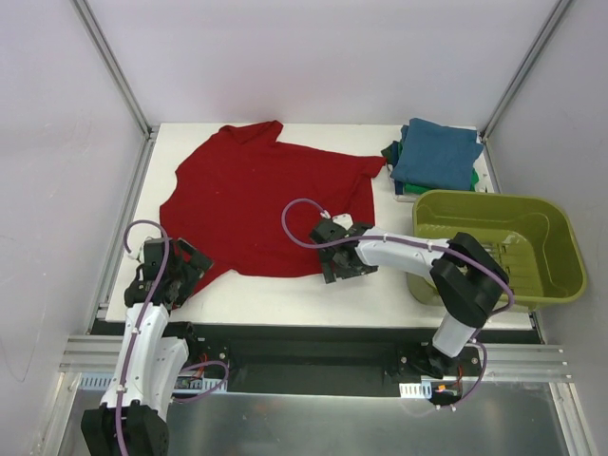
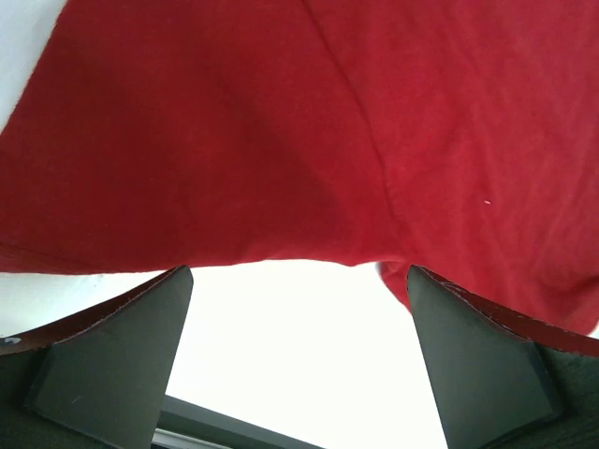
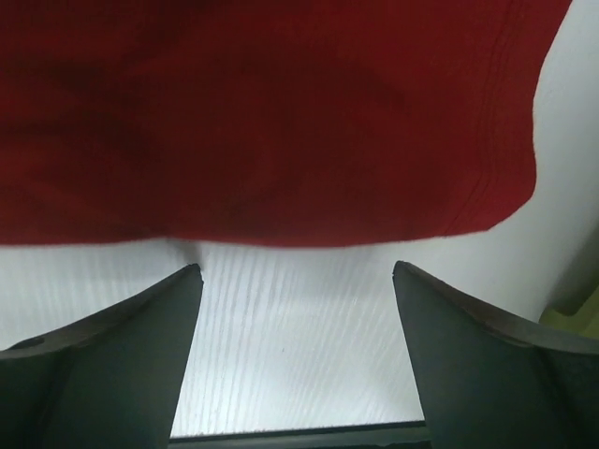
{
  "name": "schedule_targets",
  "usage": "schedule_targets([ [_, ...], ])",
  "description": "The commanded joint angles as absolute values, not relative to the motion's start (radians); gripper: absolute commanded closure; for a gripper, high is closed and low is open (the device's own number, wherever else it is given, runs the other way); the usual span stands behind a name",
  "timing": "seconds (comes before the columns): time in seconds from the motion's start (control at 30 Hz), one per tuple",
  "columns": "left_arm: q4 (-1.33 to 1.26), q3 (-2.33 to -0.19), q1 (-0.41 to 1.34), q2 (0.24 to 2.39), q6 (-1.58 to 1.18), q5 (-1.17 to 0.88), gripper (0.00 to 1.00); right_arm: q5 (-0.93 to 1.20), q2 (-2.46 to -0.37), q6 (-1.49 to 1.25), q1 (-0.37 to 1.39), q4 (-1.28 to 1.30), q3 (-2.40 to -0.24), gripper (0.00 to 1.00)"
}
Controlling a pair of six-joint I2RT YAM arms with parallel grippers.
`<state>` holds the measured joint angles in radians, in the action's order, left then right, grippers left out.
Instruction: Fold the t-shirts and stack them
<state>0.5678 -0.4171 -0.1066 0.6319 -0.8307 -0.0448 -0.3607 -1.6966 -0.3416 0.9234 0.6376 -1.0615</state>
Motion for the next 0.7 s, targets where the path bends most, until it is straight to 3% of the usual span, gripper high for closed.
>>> schedule_targets([
  [0.0,0.586,-0.407,-0.115,0.641,-0.857,-0.006,0.01,-0.364,-1.729,-0.331,0.862,0.592,-1.109,0.16],
  [0.13,0.586,-0.396,-0.117,0.632,-0.868,0.040,0.01,-0.322,-1.746,-0.285,0.841,0.554,-1.118,0.33],
  [0.27,0.584,-0.396,-0.115,0.627,-0.868,0.049,0.01,-0.272,-1.775,-0.174,0.822,0.551,-1.132,0.57],
  [0.43,0.584,-0.393,-0.115,0.626,-0.871,0.063,0.01,-0.169,-1.787,-0.130,0.770,0.514,-1.108,0.65],
  [0.53,0.584,-0.393,-0.115,0.623,-0.871,0.063,0.01,-0.102,-1.784,-0.117,0.755,0.495,-1.109,0.86],
  [0.63,0.581,-0.396,-0.115,0.624,-0.870,0.064,0.01,-0.028,-1.769,-0.087,0.759,0.514,-1.121,1.00],
  [0.67,0.578,-0.397,-0.115,0.626,-0.868,0.064,0.01,-0.019,-1.761,-0.086,0.761,0.538,-1.123,0.99],
])
